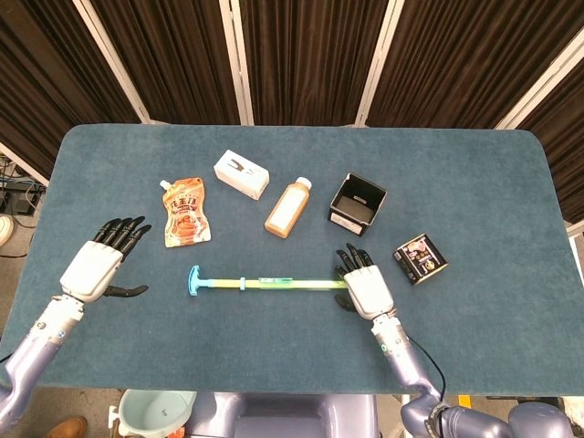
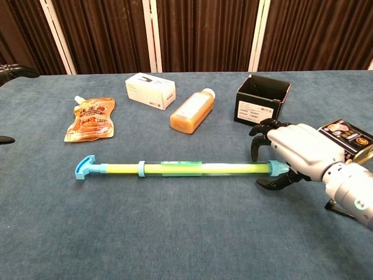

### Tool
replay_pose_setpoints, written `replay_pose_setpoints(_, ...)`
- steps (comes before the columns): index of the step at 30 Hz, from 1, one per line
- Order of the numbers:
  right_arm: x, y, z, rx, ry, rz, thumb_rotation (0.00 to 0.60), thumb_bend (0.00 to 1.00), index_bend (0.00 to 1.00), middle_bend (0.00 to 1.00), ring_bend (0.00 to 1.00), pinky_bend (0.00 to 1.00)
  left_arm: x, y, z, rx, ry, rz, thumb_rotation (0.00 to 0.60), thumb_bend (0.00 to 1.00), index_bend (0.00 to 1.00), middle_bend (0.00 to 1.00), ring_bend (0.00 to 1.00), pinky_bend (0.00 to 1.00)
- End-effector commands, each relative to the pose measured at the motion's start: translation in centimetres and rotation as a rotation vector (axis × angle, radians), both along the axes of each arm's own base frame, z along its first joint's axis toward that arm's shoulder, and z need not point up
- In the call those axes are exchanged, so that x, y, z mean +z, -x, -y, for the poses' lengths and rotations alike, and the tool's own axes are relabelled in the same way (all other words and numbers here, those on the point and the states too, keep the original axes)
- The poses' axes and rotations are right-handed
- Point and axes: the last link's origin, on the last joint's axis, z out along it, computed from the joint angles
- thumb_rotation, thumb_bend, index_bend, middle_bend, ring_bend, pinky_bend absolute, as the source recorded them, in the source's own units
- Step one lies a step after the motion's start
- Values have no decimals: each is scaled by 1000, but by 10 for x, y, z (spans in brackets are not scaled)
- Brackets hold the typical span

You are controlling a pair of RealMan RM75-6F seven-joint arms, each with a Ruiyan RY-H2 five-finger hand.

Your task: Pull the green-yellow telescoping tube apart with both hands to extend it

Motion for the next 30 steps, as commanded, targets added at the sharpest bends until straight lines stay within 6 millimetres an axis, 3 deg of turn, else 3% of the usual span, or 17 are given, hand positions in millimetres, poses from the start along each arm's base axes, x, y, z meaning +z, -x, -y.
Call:
replay_pose_setpoints(1, -1, 1, 1, -4, -2, -1, 600, 320, 468, 194, 79, 181, 0, 1, -1, 5, 3, 2, 600, 169, 48, 0, 40, 86)
replay_pose_setpoints(23, 2, 0, -2, 9, 28, 4, 600, 368, 710, 359, 212, 241, -7, 5, -2, 20, 23, -11, 600, 169, 55, 0, 40, 86)
replay_pose_setpoints(30, 8, 1, -5, 4, 33, 15, 600, 373, 752, 387, 228, 255, -29, 12, -19, 65, 69, -9, 600, 169, 120, 0, 40, 86)
